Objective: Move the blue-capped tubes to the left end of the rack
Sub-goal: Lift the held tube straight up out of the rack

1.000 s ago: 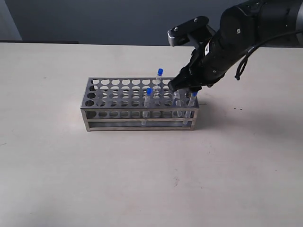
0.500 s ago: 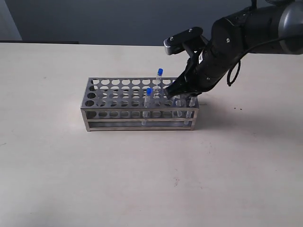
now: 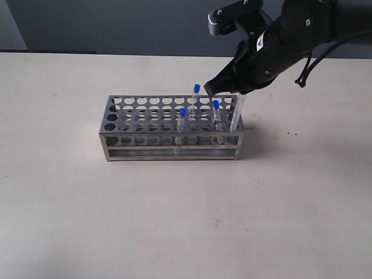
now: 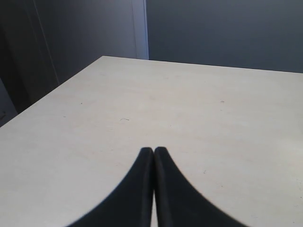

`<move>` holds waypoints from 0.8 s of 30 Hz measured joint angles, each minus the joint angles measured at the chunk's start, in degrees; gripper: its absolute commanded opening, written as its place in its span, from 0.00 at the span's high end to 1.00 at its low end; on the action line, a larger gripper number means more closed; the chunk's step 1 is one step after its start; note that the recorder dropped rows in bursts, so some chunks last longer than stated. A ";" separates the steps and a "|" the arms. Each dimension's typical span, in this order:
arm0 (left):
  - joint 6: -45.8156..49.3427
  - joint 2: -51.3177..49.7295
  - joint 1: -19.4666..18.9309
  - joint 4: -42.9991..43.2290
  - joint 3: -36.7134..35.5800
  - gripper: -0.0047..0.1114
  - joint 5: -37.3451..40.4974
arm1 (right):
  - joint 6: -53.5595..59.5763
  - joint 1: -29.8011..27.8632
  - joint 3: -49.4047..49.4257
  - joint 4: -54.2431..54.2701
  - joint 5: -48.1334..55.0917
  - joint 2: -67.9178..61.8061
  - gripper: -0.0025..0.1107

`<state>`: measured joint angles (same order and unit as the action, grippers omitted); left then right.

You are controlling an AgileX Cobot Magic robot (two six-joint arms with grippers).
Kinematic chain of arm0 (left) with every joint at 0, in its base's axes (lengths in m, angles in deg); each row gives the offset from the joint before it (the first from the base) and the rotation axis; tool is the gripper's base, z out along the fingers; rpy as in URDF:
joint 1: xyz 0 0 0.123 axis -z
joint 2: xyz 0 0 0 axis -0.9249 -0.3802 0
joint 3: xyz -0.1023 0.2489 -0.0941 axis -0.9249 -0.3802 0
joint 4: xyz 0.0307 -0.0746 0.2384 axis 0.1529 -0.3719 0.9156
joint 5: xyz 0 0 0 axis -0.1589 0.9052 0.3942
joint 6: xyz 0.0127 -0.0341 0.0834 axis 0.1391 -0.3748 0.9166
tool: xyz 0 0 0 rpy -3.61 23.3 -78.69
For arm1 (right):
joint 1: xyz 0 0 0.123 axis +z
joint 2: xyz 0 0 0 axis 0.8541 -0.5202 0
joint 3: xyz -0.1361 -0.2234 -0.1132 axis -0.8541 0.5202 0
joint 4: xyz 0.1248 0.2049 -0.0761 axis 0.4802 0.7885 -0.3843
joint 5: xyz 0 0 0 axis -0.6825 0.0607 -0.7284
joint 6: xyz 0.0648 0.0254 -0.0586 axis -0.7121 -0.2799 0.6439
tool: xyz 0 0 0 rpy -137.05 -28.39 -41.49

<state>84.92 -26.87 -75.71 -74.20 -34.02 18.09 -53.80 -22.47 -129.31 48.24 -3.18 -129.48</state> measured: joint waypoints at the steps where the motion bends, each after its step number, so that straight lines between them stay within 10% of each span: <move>1: 0.00 0.00 0.00 0.00 0.00 0.96 0.00 | 0.00 0.00 0.00 0.00 -0.14 0.42 0.98; 24: 0.00 0.00 0.00 0.00 0.00 0.96 0.00 | 10.07 3.69 -10.99 10.24 0.96 2.38 0.98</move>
<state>84.92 -26.87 -75.71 -74.20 -34.02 18.09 -43.74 -18.78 -140.30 58.49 -2.21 -127.10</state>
